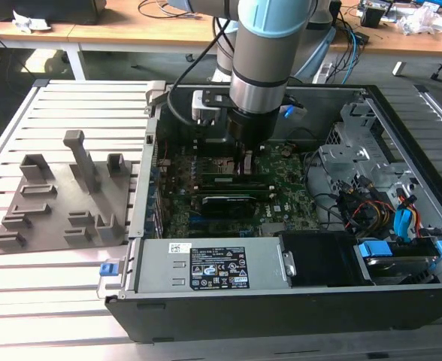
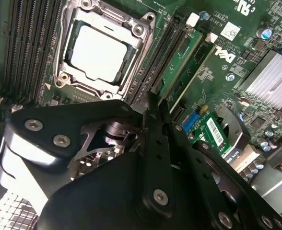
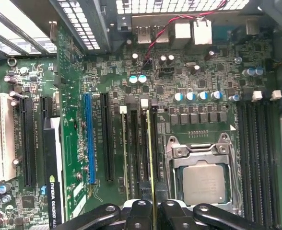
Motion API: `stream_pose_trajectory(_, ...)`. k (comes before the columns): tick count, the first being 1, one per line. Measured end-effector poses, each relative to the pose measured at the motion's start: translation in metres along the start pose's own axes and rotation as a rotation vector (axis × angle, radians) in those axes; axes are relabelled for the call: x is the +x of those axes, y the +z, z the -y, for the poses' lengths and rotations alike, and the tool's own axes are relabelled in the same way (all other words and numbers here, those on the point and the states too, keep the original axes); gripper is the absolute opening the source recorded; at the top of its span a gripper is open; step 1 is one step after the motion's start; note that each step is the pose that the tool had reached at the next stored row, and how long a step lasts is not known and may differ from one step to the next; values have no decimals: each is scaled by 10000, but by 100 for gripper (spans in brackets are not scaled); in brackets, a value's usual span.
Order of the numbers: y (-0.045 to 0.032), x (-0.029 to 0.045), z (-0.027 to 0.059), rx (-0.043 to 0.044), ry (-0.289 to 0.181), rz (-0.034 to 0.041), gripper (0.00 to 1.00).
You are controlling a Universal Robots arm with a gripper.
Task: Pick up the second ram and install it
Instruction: 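Insert the second ram into the second slot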
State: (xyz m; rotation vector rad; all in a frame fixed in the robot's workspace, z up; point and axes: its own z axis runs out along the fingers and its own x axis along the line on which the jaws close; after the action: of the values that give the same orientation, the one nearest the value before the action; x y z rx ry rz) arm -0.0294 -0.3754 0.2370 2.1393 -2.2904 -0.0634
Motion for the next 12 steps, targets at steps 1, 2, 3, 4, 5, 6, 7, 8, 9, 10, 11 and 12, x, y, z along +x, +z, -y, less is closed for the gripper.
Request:
stream_pose_trajectory(1, 14, 9, 1, 1, 0, 1, 14)
stream_pose_trajectory(2, 30, 14, 0, 0, 3, -1, 14)
stream_pose_trajectory(3, 41, 14, 0, 0, 1, 0, 14)
stream_pose_trajectory(4, 51, 15, -1, 0, 0, -1, 14)
stream_pose_trajectory(5, 66, 15, -5, 0, 1, -1, 14)
stream_pose_trajectory(6, 88, 15, -10, 0, -2, -1, 14)
stream_pose_trajectory(7, 99, 12, -11, 0, 0, -1, 14)
stream_pose_trajectory(8, 107, 10, -11, 0, 0, -1, 14)
stream_pose_trajectory(9, 119, 9, -12, 0, 1, -2, 14)
stream_pose_trajectory(10, 122, 8, -12, -1, 1, -2, 14)
stream_pose_trajectory(11, 131, 6, -14, -1, 1, -1, 14)
stream_pose_trajectory(12, 132, 6, -15, -1, 0, 4, 14)
